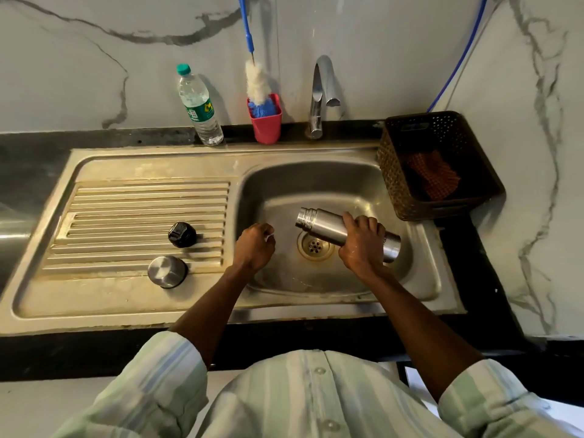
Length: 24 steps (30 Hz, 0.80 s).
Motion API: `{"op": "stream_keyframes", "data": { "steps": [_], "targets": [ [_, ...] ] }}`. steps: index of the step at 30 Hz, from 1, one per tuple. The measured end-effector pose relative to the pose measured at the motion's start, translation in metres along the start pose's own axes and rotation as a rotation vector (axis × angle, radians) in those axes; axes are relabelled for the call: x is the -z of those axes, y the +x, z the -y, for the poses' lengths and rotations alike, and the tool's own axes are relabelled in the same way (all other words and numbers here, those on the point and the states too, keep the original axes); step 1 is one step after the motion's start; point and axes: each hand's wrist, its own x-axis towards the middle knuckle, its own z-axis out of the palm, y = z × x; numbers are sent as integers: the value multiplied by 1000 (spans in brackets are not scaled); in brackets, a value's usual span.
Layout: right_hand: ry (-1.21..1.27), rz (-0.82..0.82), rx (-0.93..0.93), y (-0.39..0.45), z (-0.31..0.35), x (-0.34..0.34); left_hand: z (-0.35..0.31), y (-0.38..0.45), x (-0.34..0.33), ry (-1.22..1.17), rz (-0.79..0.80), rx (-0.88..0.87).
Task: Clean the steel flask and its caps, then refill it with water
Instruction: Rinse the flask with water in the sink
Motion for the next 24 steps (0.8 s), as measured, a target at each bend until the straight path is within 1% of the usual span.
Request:
{"op": "stream_keyframes", "data": {
  "steps": [3, 6, 9, 15, 24],
  "targets": [
    [-14, 22, 8, 3, -1, -2, 5, 3, 1, 59, -7, -30],
    [-11, 5, 7, 6, -2, -6, 13, 5, 0, 82, -15, -34],
    [-6, -9, 10, 7, -2, -12, 13, 4, -1, 107, 2, -52],
    [-2, 58, 19, 4, 3, -15, 13, 3, -3, 171, 51, -58],
    [-26, 55, 44, 1, 5, -18, 14, 3, -7, 249, 83, -55]
  ]
}}
